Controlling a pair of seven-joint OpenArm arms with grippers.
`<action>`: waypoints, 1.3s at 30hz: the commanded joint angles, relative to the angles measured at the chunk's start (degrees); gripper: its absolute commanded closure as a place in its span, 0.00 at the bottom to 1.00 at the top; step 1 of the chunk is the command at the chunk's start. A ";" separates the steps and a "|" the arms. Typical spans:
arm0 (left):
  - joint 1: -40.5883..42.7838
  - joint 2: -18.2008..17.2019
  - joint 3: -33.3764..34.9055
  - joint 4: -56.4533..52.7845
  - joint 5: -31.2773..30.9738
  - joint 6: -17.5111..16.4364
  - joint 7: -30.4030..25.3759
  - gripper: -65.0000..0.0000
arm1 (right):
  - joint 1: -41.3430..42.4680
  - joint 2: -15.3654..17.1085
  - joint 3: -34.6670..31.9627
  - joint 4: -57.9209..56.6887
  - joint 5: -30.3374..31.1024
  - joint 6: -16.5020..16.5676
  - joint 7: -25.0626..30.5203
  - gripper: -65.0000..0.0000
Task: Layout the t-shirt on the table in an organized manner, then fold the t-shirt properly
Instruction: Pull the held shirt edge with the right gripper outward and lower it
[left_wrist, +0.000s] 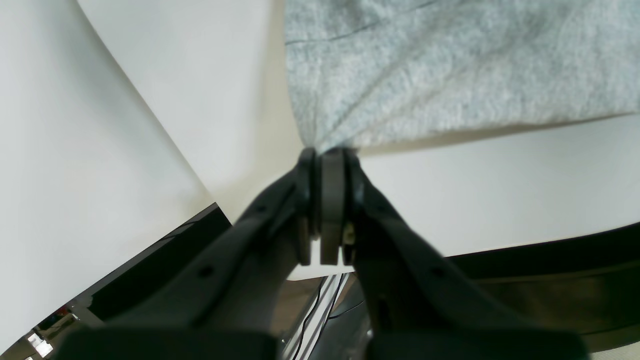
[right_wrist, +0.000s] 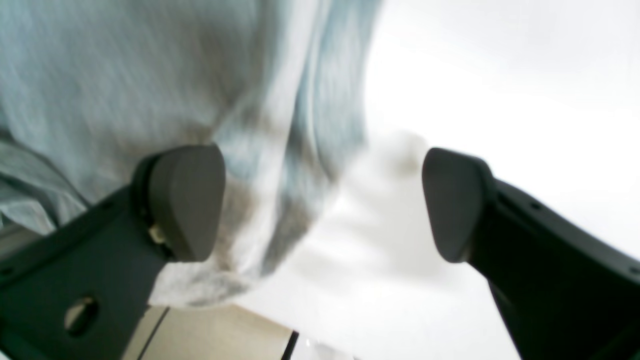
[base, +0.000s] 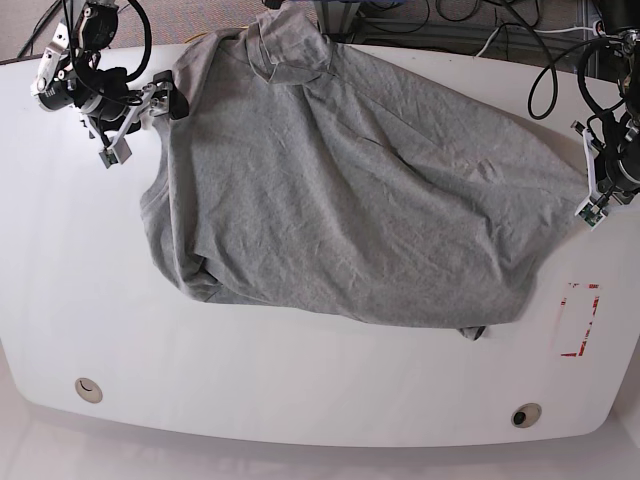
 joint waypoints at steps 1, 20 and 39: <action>-0.58 -1.09 -0.44 0.79 0.48 -0.06 0.01 1.00 | 0.22 1.11 0.17 -0.76 0.60 0.32 0.86 0.10; -0.67 -0.91 -0.44 0.79 0.48 -0.06 0.01 1.00 | 0.31 -0.91 -2.73 -1.56 0.25 0.32 1.13 0.89; -0.67 0.32 -0.44 0.79 0.56 -0.06 0.01 1.00 | 5.76 3.40 -2.73 -5.42 -5.20 0.32 1.21 0.99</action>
